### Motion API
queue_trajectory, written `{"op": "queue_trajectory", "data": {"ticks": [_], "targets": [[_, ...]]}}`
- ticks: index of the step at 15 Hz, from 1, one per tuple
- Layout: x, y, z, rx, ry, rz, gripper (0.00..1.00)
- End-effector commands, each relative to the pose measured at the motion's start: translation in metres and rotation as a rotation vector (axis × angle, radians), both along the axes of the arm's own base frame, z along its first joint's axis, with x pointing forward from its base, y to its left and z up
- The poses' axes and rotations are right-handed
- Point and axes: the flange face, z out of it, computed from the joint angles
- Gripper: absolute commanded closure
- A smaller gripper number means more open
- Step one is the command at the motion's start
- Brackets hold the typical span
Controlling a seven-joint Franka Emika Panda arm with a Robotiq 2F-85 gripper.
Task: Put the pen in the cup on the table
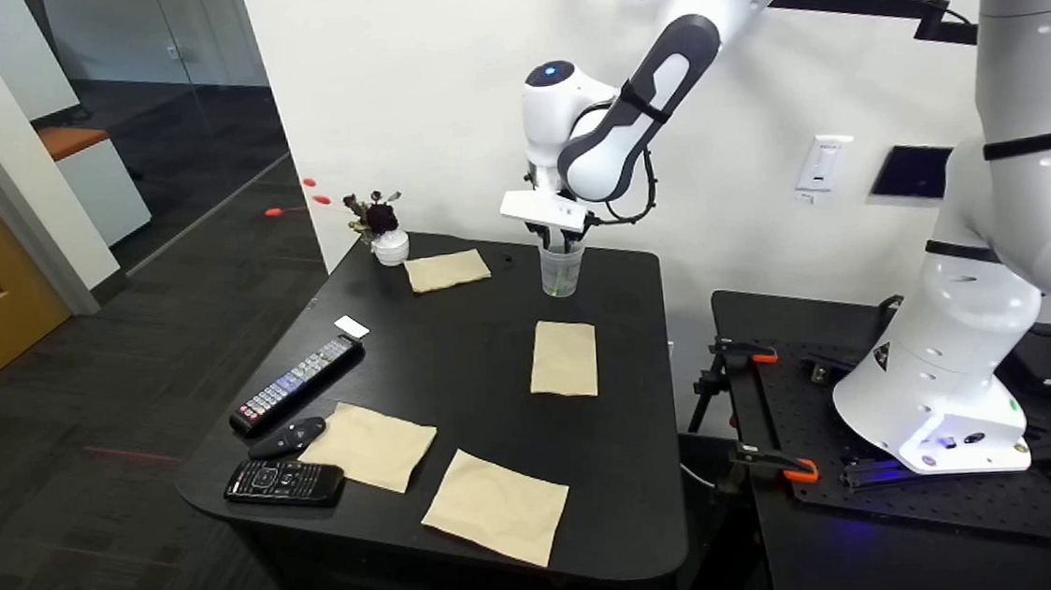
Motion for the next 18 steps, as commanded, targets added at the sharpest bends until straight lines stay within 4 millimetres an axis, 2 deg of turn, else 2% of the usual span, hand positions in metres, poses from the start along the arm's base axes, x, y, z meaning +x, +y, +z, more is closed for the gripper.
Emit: {"op": "queue_trajectory", "data": {"ticks": [1, 13, 18], "targets": [[0.0055, -0.0026, 0.0005, 0.007, 0.031, 0.009, 0.59], [0.0016, -0.0040, -0.0024, 0.002, 0.089, 0.018, 0.58], [0.0002, -0.0082, -0.0056, -0.021, 0.096, 0.005, 0.61]]}}
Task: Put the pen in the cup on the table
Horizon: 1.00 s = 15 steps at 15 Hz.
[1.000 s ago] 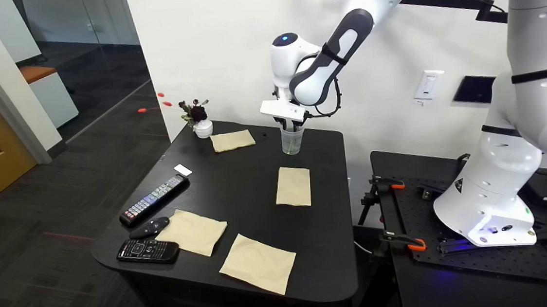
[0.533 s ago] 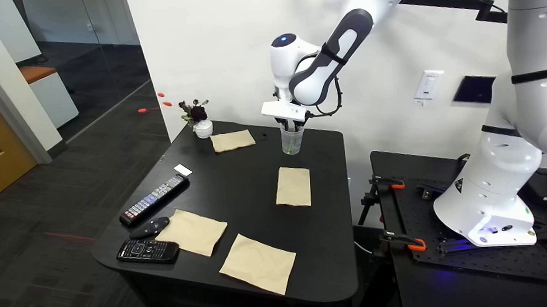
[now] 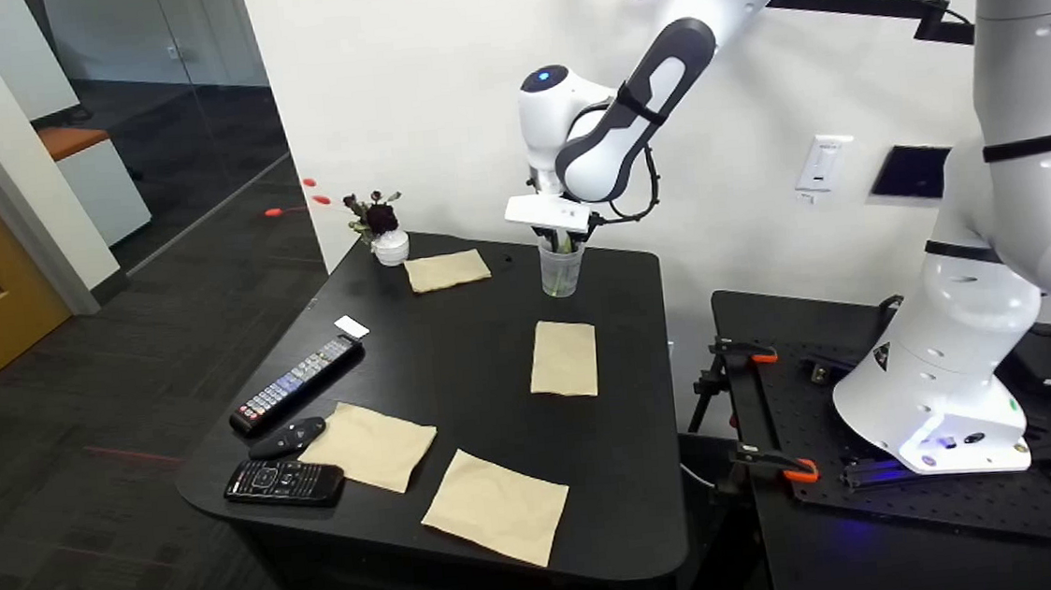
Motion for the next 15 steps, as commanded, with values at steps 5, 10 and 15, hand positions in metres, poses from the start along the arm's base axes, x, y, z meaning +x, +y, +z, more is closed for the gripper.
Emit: {"op": "queue_trajectory", "data": {"ticks": [5, 10, 15], "targets": [[0.005, -0.008, -0.003, -0.032, 0.033, -0.003, 0.94], [0.007, -0.002, 0.009, -0.041, 0.013, 0.018, 0.97], [0.008, 0.004, 0.037, -0.081, -0.028, 0.052, 0.97]]}}
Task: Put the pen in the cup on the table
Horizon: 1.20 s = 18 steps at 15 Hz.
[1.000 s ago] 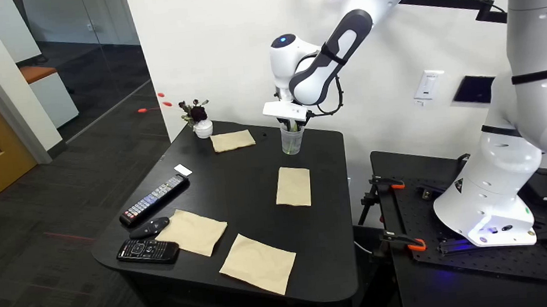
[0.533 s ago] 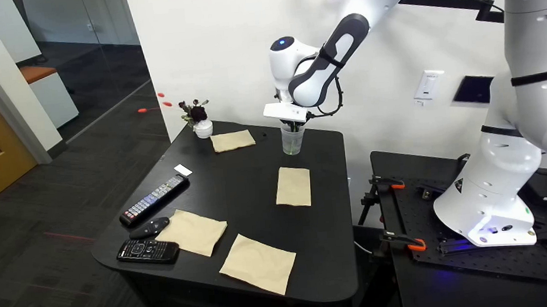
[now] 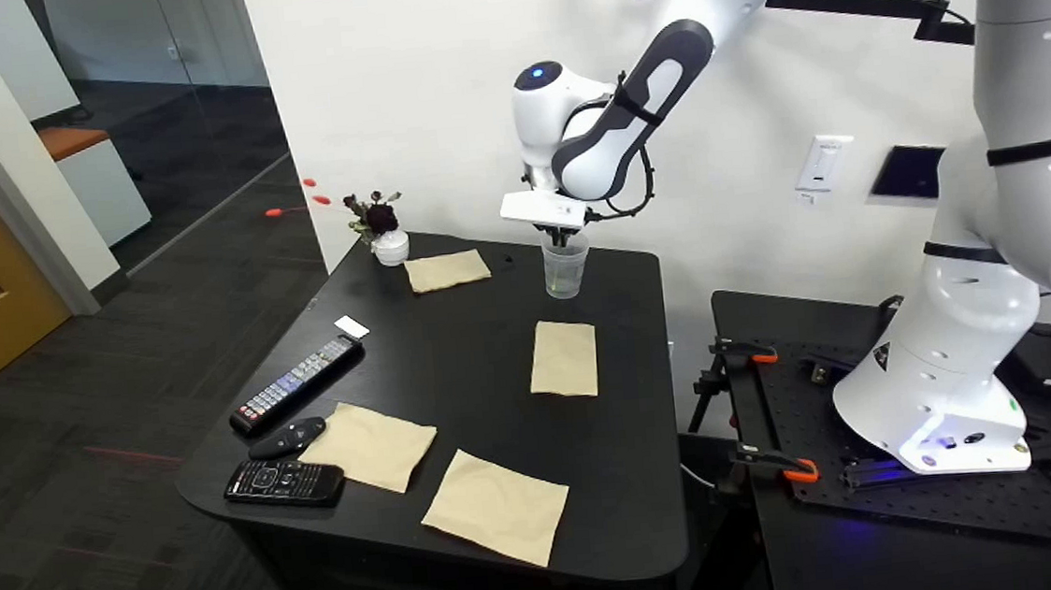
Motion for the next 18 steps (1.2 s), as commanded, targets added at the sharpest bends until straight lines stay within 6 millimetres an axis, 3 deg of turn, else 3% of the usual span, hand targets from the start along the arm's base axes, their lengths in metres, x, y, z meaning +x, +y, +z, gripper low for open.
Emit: {"op": "queue_trajectory", "data": {"ticks": [1, 6, 11, 14, 18], "targets": [[-0.002, 0.005, 0.035, -0.045, -0.030, 0.038, 0.97], [-0.006, 0.008, 0.093, -0.113, -0.100, 0.123, 0.97], [-0.012, 0.018, 0.156, -0.066, -0.248, 0.151, 0.97], [-0.010, 0.039, 0.165, 0.047, -0.324, 0.189, 0.97], [0.002, 0.085, 0.150, 0.239, -0.335, 0.330, 0.97]]}}
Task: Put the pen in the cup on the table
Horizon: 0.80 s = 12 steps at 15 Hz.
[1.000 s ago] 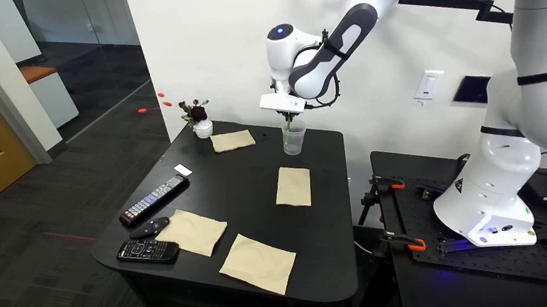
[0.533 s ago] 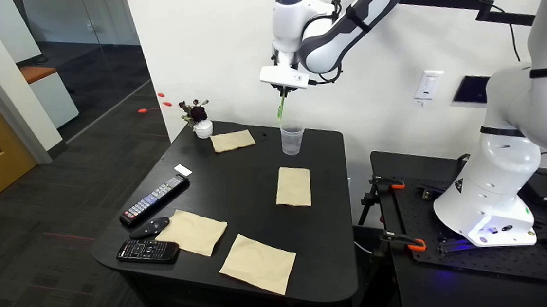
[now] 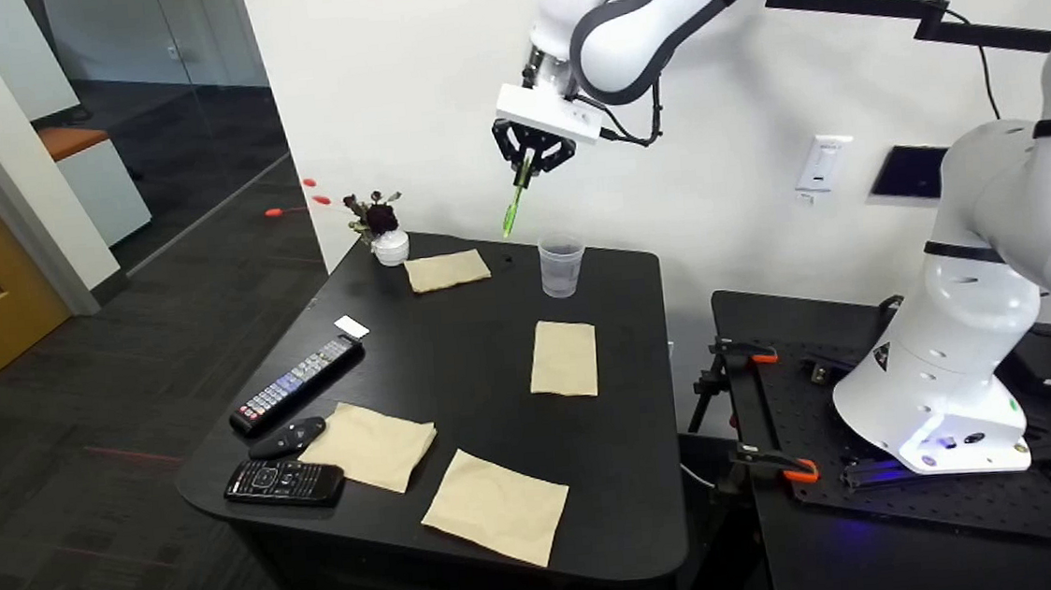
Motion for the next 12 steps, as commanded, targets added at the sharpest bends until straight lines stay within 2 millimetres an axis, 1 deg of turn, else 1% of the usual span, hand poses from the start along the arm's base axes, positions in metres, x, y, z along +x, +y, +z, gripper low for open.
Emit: {"op": "queue_trajectory", "data": {"ticks": [1, 4, 6, 10, 12], "targets": [[0.005, 0.039, -0.013, 0.122, -0.007, 0.156, 0.97], [0.018, 0.072, -0.034, 0.222, 0.018, 0.311, 0.97], [0.024, 0.091, -0.049, 0.282, 0.046, 0.414, 0.97], [0.032, 0.120, -0.083, 0.370, 0.126, 0.590, 0.97], [0.036, 0.134, -0.104, 0.394, 0.170, 0.656, 0.97]]}}
